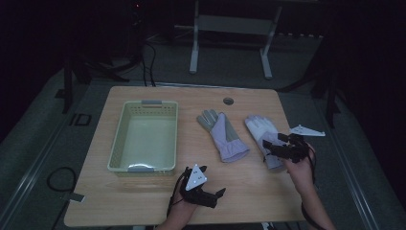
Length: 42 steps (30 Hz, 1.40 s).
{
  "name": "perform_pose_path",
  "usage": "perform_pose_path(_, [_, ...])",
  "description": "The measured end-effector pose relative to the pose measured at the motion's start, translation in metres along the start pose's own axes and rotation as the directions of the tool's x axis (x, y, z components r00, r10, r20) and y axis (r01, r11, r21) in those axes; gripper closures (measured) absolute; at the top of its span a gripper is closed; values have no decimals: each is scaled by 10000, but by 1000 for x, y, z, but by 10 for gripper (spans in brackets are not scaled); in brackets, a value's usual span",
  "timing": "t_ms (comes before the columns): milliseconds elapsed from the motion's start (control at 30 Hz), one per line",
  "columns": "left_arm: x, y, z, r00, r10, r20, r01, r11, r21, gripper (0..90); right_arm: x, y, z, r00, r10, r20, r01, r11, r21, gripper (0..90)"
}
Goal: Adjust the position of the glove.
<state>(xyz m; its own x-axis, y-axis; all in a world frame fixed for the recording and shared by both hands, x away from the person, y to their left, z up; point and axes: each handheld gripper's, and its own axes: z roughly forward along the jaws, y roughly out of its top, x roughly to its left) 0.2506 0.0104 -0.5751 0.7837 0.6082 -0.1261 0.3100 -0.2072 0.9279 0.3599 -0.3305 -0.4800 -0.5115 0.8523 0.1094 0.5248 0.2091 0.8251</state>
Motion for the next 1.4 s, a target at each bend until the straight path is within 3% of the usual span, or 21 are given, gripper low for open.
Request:
perform_pose_path(100, [0, 0, 0, 10000, -26, 24, 26, 10000, -13, 1, 6, 5, 8, 9998, -211, -50, 211, 9996, 162, 228])
perform_pose_path(167, [1, 0, 0, 10000, -92, 23, 92, 9999, -44, 1, 14, 11, 18, 9987, -375, -331, 383, 9990, 249, 251])
perform_pose_path(433, [2, 0, 0, 9999, -98, 50, 98, 9999, -56, 0, 26, 21, 43, 9970, -467, -620, 492, 9981, 380, 290])
perform_pose_path(767, [1, 0, 0, 9999, -70, 114, 71, 10000, -50, 1, 36, 31, 68, 9946, -497, -910, 549, 9970, 552, 307])
perform_pose_path(1400, [0, 0, 0, 9998, -36, 182, 36, 10000, -7, 0, 51, 36, 128, 9906, -759, -1135, 919, 9855, 1430, 371])
